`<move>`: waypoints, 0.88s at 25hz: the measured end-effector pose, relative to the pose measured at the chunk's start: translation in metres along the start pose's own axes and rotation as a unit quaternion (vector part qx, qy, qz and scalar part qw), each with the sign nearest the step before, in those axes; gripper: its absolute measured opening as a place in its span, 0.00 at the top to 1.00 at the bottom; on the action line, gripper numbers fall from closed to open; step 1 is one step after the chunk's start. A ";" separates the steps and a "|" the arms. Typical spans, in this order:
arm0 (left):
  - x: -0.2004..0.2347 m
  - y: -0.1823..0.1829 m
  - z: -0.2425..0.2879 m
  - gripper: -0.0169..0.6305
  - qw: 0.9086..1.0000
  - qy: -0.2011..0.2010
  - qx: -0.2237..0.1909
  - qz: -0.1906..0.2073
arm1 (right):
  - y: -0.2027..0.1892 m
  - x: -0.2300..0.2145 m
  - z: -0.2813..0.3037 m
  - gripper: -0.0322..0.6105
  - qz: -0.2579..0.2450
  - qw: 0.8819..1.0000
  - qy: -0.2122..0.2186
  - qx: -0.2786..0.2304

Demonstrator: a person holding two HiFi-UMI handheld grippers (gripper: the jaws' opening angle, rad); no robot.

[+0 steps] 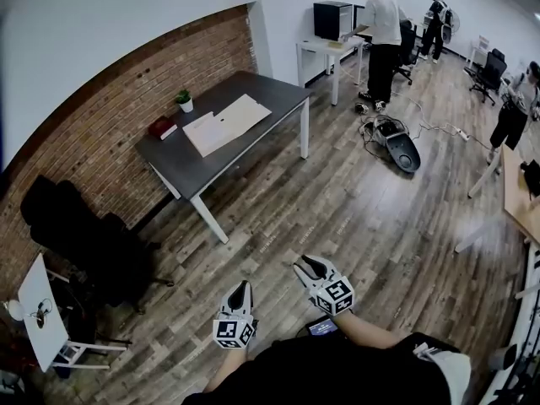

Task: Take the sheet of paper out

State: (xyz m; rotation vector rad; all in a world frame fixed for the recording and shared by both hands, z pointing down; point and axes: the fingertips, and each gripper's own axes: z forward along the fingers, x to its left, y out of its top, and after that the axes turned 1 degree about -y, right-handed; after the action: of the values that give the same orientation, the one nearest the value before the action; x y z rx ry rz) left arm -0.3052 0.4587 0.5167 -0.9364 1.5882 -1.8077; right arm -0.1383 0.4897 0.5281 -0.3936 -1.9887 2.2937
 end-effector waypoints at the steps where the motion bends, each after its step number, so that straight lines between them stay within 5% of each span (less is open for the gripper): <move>1: -0.002 0.001 0.001 0.98 1.000 0.000 -0.001 0.000 | 0.002 -0.003 -0.001 0.74 0.004 1.000 0.000 -0.003; 15: -0.032 -0.002 0.041 0.98 1.000 0.015 0.004 -0.019 | 0.010 -0.064 -0.027 0.74 -0.001 1.000 0.007 0.001; 22: -0.041 -0.002 0.052 0.98 0.998 0.066 -0.012 -0.015 | 0.004 -0.093 -0.050 0.74 -0.029 1.000 0.001 -0.012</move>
State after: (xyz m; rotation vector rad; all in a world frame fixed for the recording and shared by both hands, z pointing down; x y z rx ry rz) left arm -0.2384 0.4598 0.5160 -0.8717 1.6883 -1.9095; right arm -0.0365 0.5160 0.5306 -0.3342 -2.0006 2.2370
